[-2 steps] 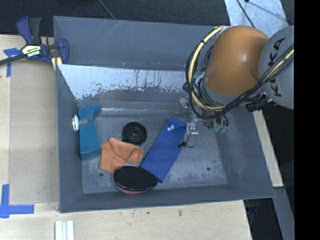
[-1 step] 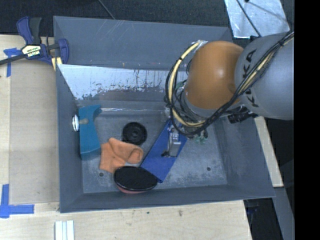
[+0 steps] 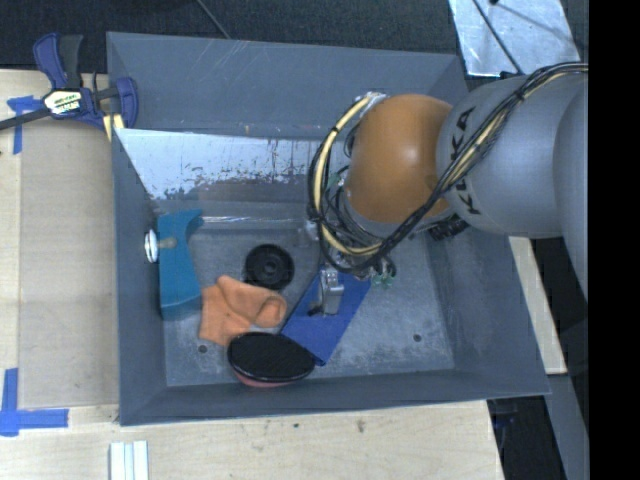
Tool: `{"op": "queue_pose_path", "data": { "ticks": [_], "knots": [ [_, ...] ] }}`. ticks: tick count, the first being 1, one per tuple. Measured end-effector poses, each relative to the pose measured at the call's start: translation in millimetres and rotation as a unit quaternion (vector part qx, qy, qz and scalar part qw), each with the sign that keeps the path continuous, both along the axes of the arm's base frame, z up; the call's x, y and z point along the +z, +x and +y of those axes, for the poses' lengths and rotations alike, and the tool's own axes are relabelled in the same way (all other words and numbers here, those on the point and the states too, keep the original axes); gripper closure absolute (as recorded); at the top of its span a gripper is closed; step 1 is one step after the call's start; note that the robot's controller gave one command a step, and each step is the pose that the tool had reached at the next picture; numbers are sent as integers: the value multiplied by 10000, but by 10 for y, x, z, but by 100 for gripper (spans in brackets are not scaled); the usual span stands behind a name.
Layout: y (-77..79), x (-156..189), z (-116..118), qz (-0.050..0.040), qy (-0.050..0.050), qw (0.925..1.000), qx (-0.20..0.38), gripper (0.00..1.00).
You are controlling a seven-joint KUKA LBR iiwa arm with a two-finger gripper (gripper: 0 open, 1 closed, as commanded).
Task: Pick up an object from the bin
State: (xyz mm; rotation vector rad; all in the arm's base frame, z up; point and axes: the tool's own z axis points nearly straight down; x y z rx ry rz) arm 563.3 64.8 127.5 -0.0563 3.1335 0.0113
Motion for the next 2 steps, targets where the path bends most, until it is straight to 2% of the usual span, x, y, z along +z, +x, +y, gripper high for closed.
{"op": "queue_pose_path", "data": {
  "ticks": [1, 2],
  "knots": [
    [-329, -167, -343, 33, -32, 9933, -1156, 100],
    [-329, -167, -343, 33, -31, 9933, -1155, 0]
  ]
}}
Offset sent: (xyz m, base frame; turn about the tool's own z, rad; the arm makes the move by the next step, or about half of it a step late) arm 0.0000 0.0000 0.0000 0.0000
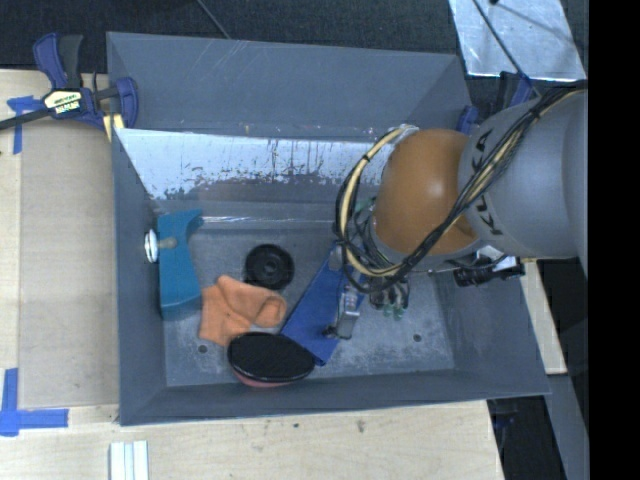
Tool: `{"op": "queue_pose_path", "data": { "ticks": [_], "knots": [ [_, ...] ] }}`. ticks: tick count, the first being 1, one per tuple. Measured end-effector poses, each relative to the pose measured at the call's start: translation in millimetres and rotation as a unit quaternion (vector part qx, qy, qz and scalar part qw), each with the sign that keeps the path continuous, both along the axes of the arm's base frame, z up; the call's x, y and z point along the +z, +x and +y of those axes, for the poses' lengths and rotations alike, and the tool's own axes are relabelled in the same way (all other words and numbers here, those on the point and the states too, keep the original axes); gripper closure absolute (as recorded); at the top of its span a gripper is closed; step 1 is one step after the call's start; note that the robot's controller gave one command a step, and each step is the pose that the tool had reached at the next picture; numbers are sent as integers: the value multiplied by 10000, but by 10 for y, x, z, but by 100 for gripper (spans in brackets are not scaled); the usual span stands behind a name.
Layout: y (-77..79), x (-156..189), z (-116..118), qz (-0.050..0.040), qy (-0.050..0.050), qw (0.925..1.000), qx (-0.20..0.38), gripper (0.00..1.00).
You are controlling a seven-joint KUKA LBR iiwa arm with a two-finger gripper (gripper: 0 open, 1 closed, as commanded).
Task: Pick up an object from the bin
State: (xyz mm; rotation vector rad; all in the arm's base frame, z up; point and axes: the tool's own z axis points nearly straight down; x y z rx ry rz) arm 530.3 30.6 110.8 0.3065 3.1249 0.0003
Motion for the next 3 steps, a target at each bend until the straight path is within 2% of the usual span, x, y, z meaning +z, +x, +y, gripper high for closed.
{"op": "queue_pose_path", "data": {
  "ticks": [1, 2, 3],
  "knots": [
    [0, 0, 0, 0, 0, 10000, 0, 0],
    [267, -222, 231, -17, -5, 9997, 252, 0],
    [212, -373, 527, -29, 13, 9995, -327, 100]
  ]
}}
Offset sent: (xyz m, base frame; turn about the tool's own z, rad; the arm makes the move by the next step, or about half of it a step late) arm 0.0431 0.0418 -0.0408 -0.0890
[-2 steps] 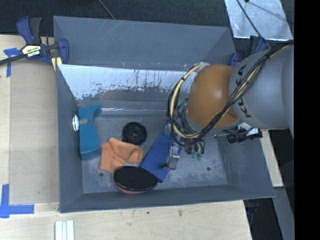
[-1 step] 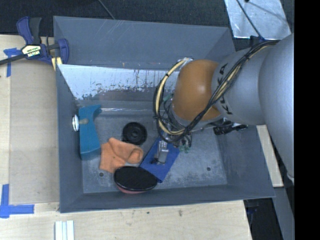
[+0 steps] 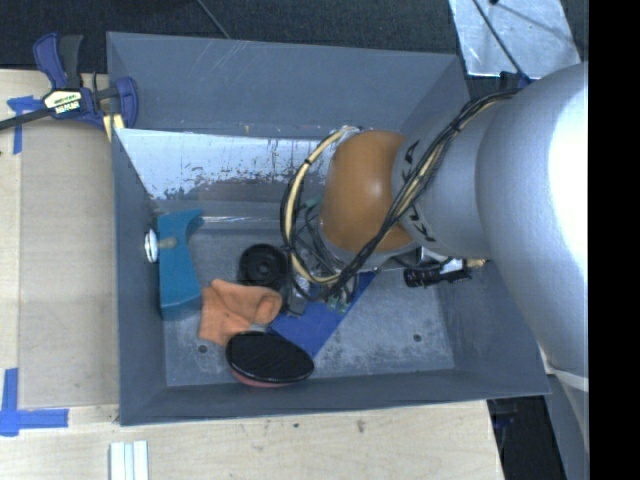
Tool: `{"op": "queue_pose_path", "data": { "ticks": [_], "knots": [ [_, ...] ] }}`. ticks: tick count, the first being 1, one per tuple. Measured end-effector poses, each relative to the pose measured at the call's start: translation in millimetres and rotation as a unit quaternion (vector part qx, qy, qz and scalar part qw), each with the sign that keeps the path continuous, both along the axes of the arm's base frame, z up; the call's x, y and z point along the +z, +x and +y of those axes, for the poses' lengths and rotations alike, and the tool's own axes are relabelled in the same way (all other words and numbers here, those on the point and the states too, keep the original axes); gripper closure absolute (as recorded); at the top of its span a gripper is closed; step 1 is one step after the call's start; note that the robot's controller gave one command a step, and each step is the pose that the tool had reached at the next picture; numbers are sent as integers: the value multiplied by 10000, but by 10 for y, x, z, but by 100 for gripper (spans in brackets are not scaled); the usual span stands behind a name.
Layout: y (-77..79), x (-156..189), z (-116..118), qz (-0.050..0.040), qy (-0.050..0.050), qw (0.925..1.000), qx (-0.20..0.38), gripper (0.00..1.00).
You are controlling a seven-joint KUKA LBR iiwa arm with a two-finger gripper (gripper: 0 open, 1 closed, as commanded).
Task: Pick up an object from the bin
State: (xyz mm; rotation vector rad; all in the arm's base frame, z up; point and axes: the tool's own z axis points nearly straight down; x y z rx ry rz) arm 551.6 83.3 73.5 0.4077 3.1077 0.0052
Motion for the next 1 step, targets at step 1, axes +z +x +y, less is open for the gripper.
{"op": "queue_pose_path", "data": {
  "ticks": [1],
  "knots": [
    [6, -4, -12, -10, -8, 10000, -6, 0]
  ]
}}
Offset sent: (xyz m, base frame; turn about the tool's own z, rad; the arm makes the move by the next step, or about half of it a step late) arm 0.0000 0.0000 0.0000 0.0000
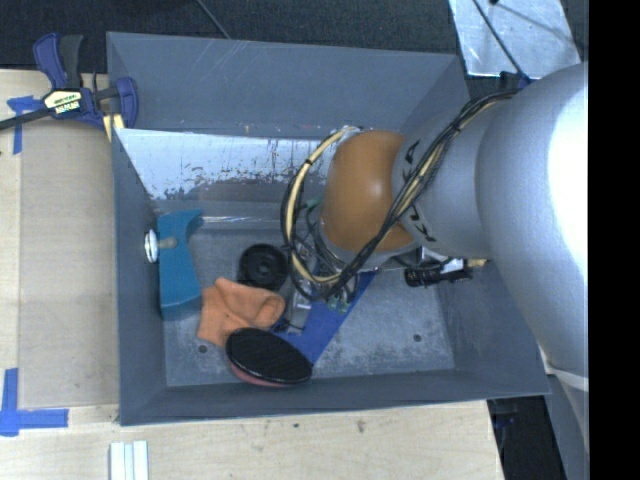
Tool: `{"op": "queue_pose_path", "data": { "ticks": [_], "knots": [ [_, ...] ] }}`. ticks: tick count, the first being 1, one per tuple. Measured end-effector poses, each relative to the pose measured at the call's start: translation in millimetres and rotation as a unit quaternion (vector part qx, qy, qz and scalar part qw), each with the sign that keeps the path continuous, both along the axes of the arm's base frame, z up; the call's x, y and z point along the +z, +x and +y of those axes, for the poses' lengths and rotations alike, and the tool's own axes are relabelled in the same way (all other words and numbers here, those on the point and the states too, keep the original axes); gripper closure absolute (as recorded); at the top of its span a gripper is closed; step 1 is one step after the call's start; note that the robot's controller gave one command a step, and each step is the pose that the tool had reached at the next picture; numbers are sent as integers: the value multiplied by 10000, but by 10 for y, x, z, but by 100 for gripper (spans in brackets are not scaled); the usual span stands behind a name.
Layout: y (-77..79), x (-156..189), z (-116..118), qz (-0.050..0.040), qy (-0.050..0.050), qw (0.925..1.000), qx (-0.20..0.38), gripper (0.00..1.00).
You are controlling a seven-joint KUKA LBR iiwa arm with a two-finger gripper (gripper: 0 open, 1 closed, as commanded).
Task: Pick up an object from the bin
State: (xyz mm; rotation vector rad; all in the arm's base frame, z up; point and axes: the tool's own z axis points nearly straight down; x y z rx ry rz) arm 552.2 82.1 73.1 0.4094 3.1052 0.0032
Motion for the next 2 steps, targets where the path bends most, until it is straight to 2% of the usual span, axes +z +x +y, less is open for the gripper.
{"op": "queue_pose_path", "data": {
  "ticks": [1, 2],
  "knots": [
    [-2, -2, 0, 3, 0, 10000, 0, 0],
    [82, 189, 248, 35, -9, 9999, 115, 0]
  ]
}}
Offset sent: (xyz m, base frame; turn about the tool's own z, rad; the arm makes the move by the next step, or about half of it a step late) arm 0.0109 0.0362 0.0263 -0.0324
